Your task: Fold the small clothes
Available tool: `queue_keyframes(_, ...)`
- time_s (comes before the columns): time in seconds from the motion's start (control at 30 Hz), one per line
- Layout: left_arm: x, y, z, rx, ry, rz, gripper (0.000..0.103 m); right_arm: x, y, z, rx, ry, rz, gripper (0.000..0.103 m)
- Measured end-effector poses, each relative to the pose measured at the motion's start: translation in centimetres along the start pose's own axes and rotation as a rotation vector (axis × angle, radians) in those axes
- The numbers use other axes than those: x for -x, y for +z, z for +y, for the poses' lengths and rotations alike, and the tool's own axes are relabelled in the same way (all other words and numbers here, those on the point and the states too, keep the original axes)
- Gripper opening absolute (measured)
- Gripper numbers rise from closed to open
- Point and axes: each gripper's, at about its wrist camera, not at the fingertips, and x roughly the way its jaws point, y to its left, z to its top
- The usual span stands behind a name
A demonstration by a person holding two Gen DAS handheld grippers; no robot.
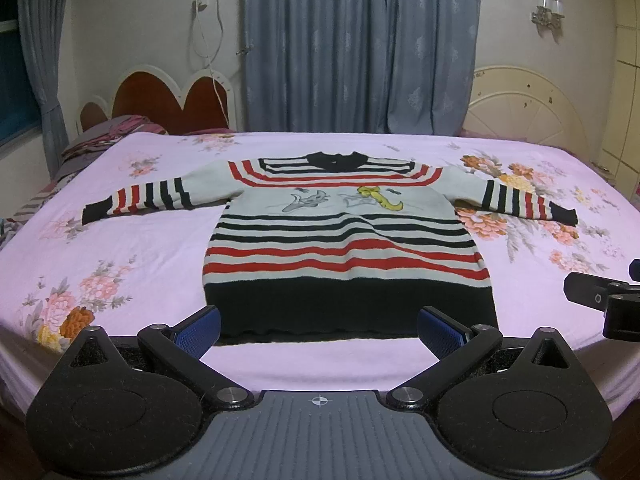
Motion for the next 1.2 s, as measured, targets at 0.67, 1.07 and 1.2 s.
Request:
queue_keyframes(0.67,0.2,0.1,0.1,0.002,-0.001,-0.002,0.103,0.4,0.6,0.7,0.01,-0.003,-0.002,0.102)
queue_keyframes(1.07,0.2,0.1,0.3,0.001,0.0,-0.004,0.103,0.4,0.7,1.0,0.011,-0.003,-0.003,0.102)
queue_keyframes(1.2,0.3,-0.1,0.6,0.002,0.001,-0.004,0.103,0.4,0.7,1.0,0.012,-0.003,-0.003,0.102)
